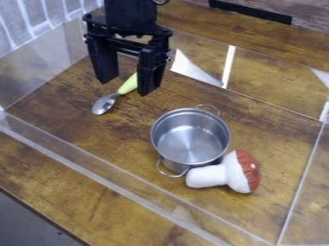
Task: Move the green spoon to the left
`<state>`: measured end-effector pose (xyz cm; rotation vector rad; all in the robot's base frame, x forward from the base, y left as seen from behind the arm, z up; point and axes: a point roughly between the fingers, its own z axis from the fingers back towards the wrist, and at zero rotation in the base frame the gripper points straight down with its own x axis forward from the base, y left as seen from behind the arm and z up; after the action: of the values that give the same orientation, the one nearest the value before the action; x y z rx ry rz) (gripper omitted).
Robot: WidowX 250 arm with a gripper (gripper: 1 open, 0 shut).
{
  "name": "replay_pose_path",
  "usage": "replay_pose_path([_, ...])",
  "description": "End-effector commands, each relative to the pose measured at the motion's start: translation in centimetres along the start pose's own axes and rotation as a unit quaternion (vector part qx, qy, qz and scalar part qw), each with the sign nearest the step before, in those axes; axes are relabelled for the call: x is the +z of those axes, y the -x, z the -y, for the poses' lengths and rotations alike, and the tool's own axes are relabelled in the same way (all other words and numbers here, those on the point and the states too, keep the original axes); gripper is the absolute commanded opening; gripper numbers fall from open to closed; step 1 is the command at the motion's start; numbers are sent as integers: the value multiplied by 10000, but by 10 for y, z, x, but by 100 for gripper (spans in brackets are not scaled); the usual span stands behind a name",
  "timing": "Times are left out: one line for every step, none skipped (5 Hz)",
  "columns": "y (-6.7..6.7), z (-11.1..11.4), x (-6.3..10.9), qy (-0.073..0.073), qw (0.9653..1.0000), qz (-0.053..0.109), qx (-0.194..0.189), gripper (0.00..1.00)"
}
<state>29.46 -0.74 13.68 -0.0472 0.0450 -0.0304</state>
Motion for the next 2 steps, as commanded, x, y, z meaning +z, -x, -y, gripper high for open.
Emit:
replay_pose_path([-4,-2,12,10,9998,211,4,100])
replay_pose_path([-6,-3,12,13,9998,218,11,100])
